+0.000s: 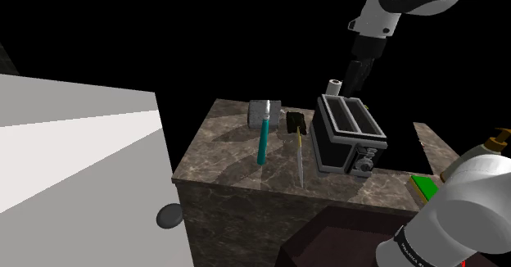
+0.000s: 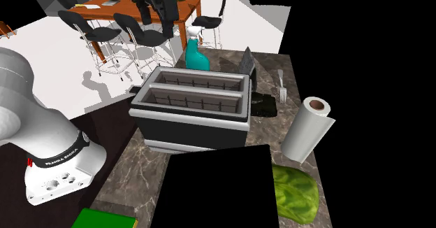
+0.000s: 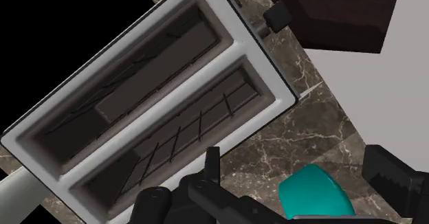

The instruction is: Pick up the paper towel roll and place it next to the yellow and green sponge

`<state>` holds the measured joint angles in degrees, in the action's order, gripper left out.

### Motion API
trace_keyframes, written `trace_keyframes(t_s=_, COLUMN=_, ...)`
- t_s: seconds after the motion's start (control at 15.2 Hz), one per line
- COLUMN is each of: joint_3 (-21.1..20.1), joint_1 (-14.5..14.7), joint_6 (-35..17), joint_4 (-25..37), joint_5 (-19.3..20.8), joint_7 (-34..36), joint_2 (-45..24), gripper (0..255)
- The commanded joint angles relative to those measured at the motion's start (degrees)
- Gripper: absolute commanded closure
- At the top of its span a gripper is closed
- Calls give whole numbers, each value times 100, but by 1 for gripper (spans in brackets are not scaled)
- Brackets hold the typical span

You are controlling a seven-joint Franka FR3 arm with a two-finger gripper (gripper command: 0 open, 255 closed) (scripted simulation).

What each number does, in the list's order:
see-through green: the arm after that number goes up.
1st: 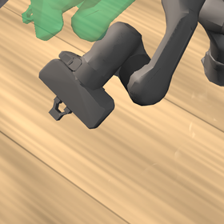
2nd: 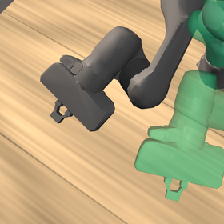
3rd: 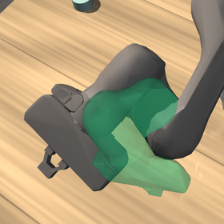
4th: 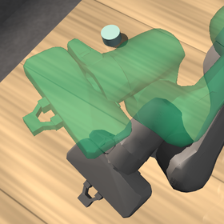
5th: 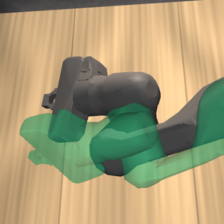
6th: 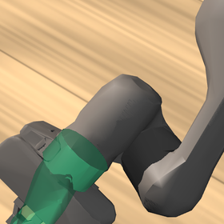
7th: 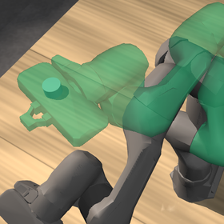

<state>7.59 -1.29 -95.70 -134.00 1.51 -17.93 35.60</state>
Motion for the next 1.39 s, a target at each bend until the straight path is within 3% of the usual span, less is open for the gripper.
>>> trace_keyframes(t_s=0.0, joint_3=195, joint_1=-43, joint_6=-263, joint_4=57, joint_5=123, joint_7=-293, joint_2=-269, gripper=0)
trace_keyframes(t_s=0.66, joint_3=1100, joint_1=-170, joint_6=-1292, joint_4=889, joint_5=292, joint_7=-1719, joint_2=-1881, gripper=0)
trace_keyframes(t_s=1.32, joint_3=1721, joint_1=-391, joint_6=-1857, joint_4=2492, joint_5=-398, joint_7=-3278, joint_2=-3918, gripper=0)
